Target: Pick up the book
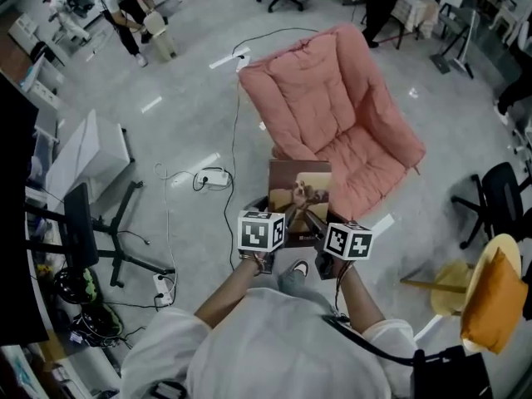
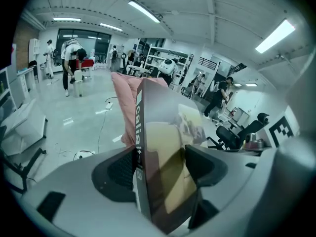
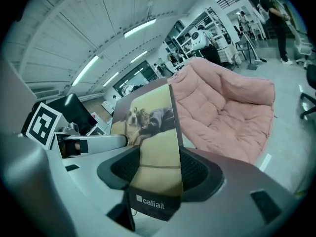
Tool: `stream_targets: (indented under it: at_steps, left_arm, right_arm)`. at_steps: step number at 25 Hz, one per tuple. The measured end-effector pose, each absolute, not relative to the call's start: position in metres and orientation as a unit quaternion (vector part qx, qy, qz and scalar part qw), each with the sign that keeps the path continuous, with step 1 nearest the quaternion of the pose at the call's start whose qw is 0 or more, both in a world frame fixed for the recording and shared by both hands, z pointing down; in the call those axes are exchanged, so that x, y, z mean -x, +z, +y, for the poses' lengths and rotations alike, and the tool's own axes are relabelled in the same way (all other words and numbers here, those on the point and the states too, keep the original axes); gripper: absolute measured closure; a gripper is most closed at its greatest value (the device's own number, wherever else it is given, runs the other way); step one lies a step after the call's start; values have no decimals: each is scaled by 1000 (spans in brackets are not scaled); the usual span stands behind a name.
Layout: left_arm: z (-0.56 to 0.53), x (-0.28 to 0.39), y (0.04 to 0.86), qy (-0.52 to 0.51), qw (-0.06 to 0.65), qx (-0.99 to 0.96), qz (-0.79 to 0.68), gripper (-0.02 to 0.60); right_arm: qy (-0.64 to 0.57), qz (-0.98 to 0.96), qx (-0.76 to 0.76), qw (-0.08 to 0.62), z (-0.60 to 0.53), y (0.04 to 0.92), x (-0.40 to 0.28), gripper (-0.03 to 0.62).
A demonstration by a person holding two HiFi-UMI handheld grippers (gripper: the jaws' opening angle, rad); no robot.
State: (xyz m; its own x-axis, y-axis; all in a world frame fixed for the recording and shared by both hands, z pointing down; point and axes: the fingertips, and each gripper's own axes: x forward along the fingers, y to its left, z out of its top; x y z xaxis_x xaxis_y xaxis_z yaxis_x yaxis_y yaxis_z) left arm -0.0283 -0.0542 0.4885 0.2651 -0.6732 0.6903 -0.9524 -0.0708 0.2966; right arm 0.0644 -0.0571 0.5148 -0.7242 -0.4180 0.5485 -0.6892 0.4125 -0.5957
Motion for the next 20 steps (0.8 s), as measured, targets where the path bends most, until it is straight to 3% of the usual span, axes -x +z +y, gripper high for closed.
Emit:
stream_targets:
  at_steps: [20]
  left_arm:
    - [-11, 162, 485, 154, 382, -696, -588, 275]
  right_arm:
    - [396, -836, -329, 192, -19, 505, 69, 339]
